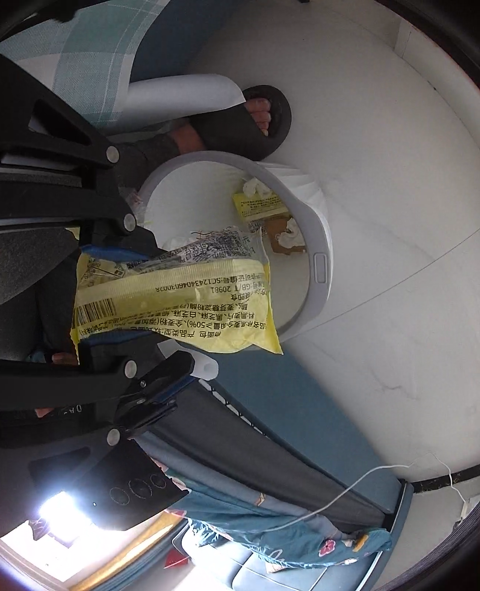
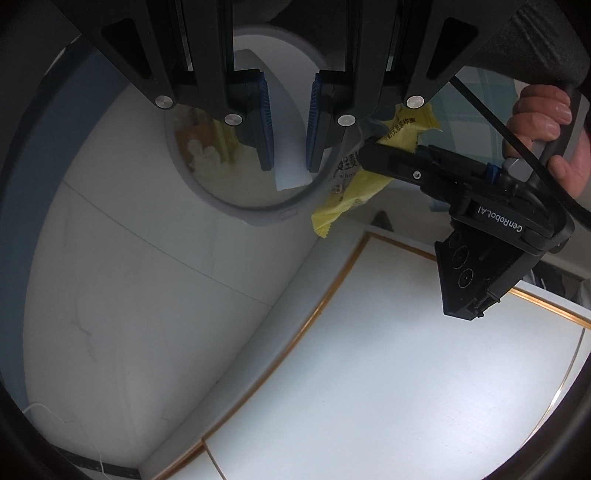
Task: Collect trash
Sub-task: 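Open the left gripper to drop the yellow bag into the bin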
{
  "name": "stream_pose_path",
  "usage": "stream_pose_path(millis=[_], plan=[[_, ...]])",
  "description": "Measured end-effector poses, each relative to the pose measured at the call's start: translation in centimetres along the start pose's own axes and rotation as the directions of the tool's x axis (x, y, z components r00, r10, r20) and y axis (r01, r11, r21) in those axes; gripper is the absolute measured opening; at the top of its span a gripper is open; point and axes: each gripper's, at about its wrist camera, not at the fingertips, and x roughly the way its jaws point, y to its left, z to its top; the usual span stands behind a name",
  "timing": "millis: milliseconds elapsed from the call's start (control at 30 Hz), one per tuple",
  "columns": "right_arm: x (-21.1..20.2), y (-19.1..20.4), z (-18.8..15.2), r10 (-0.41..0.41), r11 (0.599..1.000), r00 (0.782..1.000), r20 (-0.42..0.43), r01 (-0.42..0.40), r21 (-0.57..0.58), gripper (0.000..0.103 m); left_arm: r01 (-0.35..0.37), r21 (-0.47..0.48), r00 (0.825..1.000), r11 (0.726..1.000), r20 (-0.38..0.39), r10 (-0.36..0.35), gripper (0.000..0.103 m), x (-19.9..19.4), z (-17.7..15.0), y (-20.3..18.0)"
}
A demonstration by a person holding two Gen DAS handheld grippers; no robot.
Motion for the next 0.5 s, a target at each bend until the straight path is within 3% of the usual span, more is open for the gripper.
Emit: stream_pose_path(millis=[333, 500], plan=[[2.1, -1.2, -1.0, -0.032, 0.999, 0.997, -0.069, 0.032, 0.006, 0.019, -0.055, 0.028, 0.998, 0.998, -0.038, 0.056, 0.044, 1.5, 1.2, 0.0], [2.6, -1.3, -1.0, -0.046, 0.999, 0.995, -0.091, 0.045, -0.009, 0.021, -0.060, 0.028, 0.998, 0.998, -0.021, 0.060, 0.068, 1.4, 1.6, -0.1]])
